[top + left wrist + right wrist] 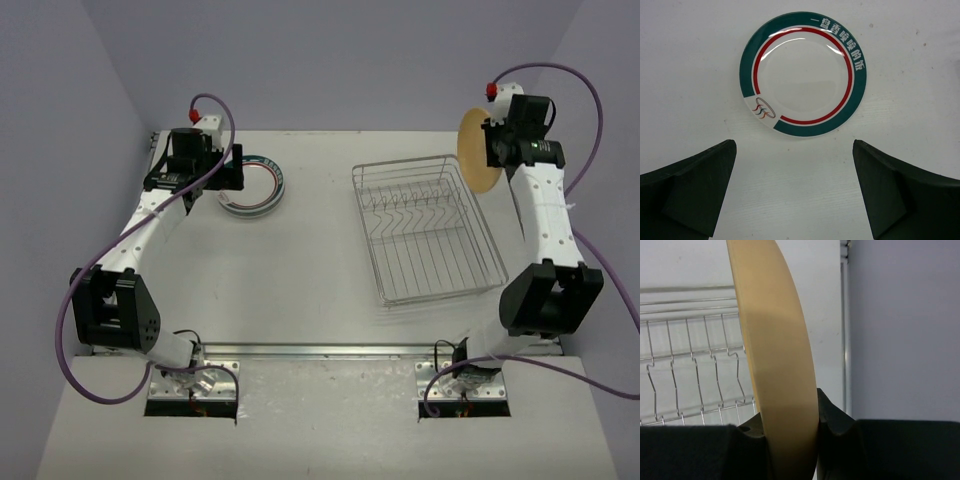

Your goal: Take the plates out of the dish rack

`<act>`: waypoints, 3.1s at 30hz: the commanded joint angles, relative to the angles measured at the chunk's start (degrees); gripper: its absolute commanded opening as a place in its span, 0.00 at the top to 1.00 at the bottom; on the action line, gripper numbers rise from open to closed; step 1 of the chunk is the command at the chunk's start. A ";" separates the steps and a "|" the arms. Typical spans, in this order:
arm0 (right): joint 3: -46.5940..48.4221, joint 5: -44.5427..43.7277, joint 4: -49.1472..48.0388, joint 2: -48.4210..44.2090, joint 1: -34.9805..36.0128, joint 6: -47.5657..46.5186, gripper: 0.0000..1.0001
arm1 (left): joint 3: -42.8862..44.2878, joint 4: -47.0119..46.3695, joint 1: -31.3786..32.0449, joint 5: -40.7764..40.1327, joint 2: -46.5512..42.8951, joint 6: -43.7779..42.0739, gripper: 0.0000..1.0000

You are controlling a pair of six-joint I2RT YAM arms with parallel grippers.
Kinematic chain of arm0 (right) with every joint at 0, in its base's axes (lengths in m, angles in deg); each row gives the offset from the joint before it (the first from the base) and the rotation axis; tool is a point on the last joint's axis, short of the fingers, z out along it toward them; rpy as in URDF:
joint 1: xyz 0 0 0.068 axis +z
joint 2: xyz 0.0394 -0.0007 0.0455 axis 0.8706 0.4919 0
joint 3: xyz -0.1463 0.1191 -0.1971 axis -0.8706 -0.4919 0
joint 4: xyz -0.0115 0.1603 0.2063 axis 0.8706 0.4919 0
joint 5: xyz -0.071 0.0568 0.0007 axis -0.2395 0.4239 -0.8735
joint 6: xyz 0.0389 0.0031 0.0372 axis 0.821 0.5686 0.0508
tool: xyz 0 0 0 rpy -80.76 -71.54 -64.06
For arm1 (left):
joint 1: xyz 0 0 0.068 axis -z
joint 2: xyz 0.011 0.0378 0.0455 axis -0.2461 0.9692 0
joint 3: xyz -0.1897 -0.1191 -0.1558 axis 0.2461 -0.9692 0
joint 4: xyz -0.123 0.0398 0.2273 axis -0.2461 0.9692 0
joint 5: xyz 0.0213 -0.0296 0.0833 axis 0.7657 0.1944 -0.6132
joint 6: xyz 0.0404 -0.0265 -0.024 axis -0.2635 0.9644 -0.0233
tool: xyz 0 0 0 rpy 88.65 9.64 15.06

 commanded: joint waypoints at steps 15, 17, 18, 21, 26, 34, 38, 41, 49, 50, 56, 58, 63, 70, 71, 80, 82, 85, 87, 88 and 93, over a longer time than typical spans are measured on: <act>-13.39 44.37 -5.97 -19.43 19.85 18.62 1.00 | 0.49 -8.90 2.12 54.89 -10.85 13.36 0.00; -14.80 45.42 -7.35 -19.41 22.90 20.05 1.00 | -0.02 -7.87 3.10 53.80 -11.38 12.55 0.00; -15.41 45.95 -7.96 -19.32 24.35 20.72 1.00 | -0.25 -7.26 3.62 53.18 -11.62 12.06 0.00; -14.24 47.91 -7.13 -17.62 26.08 20.90 1.00 | 0.42 -4.37 5.58 50.02 -11.63 8.66 0.00; -12.33 50.93 -6.36 -14.61 28.56 21.18 1.00 | 0.68 -1.62 10.78 45.94 -11.61 4.32 0.03; -10.80 54.52 -6.70 -11.80 30.50 21.75 0.98 | 1.43 1.61 14.13 42.99 -9.56 0.23 0.53; -10.37 49.77 -5.79 -11.58 30.50 20.66 0.81 | 3.22 3.43 14.01 41.13 -7.49 -1.66 0.93; -10.98 41.80 -5.10 -12.42 30.39 20.03 0.58 | 4.40 3.73 11.63 40.87 -5.44 -1.73 1.00; -14.77 28.25 -4.96 -16.25 19.38 23.48 0.01 | 10.15 -0.44 -7.17 44.49 7.67 9.36 1.00; -15.11 28.50 -4.83 -16.47 17.79 23.89 0.01 | 11.63 -0.37 -9.72 43.36 9.01 10.83 1.00; -17.94 26.92 -4.65 -20.10 12.30 20.95 0.01 | 20.71 3.59 -15.49 37.52 22.17 11.94 1.00; -18.62 26.65 -4.65 -21.12 12.22 20.18 0.01 | 22.23 4.00 -15.57 34.31 25.05 11.59 1.00; -19.66 26.06 -4.65 -22.51 12.21 19.07 0.01 | 23.27 4.57 -15.66 32.15 29.92 10.31 0.96; -18.72 25.75 -3.77 -21.65 12.22 18.85 0.01 | 21.71 6.29 -15.92 26.67 29.05 8.73 0.30; -18.56 25.33 -3.77 -21.50 12.22 18.96 0.01 | 21.71 6.44 -15.92 25.76 27.81 8.28 0.14; -19.98 14.45 -5.55 -23.46 12.20 17.12 0.01 | 20.18 8.06 -15.42 20.85 11.44 -0.08 0.00; -21.44 11.64 -6.16 -24.10 12.01 16.26 0.01 | 17.34 8.53 -14.98 19.28 7.21 -3.06 0.00; -24.52 9.18 -7.10 -25.74 11.45 15.25 0.01 | 10.31 8.14 -14.78 19.65 -0.42 -7.02 0.00; -26.47 7.77 -7.94 -26.30 11.26 14.86 0.01 | 5.97 7.02 -14.86 19.27 -5.30 -7.65 0.00; -28.33 6.70 -8.35 -27.05 10.94 14.63 0.01 | 1.42 5.73 -14.87 18.43 -9.82 -8.30 0.00; -36.11 5.66 -12.40 -33.23 10.65 13.49 0.01 | -10.52 2.58 -14.87 18.08 -23.73 -8.81 0.00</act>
